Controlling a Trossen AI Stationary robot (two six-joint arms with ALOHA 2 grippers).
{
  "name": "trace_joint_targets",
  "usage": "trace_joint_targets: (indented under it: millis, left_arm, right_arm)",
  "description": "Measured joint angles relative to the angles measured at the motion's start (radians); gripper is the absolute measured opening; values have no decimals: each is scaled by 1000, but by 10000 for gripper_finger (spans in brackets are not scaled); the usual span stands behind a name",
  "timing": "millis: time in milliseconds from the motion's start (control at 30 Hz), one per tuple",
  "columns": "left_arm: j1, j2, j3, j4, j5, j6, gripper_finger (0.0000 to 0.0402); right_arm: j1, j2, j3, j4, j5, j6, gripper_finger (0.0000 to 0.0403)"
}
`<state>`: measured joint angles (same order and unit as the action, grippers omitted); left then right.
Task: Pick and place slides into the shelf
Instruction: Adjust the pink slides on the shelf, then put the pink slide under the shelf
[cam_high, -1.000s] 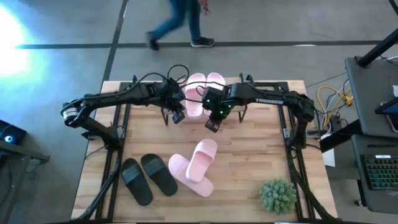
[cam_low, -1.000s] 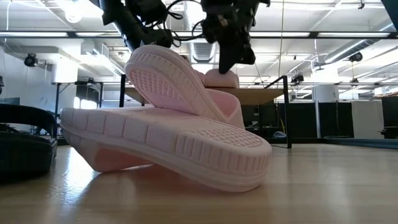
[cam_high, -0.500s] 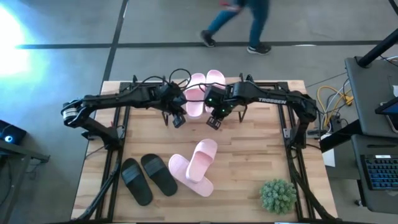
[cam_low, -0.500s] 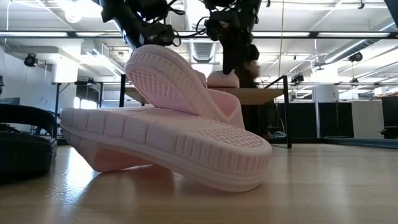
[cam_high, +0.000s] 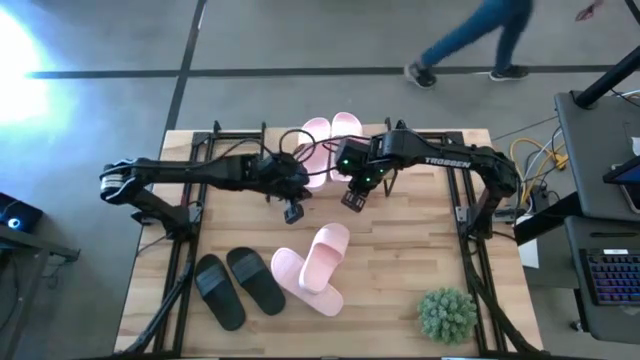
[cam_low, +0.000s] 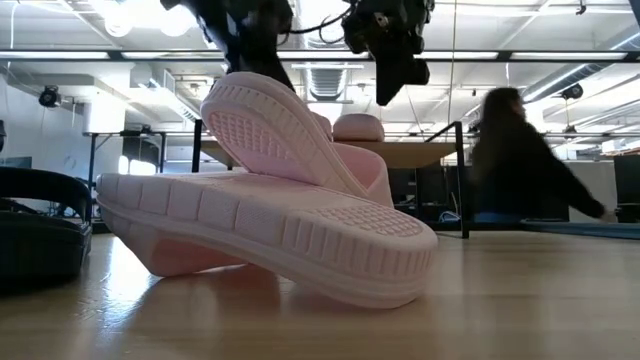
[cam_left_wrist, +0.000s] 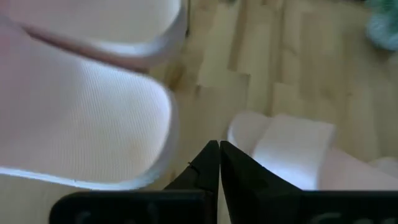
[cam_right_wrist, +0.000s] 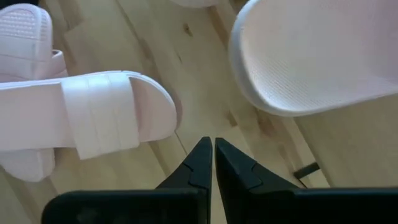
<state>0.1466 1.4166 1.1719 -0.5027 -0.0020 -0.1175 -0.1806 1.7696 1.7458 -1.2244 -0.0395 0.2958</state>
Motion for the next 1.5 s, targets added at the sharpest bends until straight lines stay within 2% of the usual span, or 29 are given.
trace_joint_targets:
  millis: [233, 467, 567, 667, 767, 833, 900, 1033, 1100, 1200, 1333, 1500]
  left_arm:
    - [2, 100, -1, 62, -26, 22, 0]
    - [0, 110, -2, 85, -202, 20, 0]
    - [-2, 93, 5, 72, -195, 20, 0]
    - [-20, 64, 23, 74, -113, 18, 0]
    - [-55, 6, 45, 83, 26, -21, 0]
    - [-84, -46, 53, 87, 49, -65, 0]
    - [-108, -106, 47, 59, 9, -102, 0]
    - [-124, -224, 11, -17, -130, -185, 0]
    - [-126, -286, -23, -13, -163, -235, 0]
    - [-134, -385, -85, 18, -165, -245, 0]
    - [-148, -514, -212, 93, -160, -244, 0]
    - [-147, -639, -346, 206, -163, -243, 0]
  right_arm:
    - [0, -40, 0, 2, 18, 1, 13]
    - [23, -59, 0, -2, 39, 13, 13]
    - [37, -64, 0, -5, 44, 15, 13]
    - [45, -68, 0, -19, 43, 15, 13]
    - [46, -82, 0, -57, 47, 14, 13]
    - [46, -101, -4, -86, 75, 19, 13]
    - [45, -133, -29, -93, 88, 62, 13]
    - [45, -197, -125, -96, -31, 160, 13]
    - [68, -227, -181, -87, -49, 212, 13]
    - [121, -282, -271, -11, -65, 287, 13]
    - [185, -345, -388, 187, -63, 397, 13]
    - [198, -394, -455, 354, 8, 542, 13]
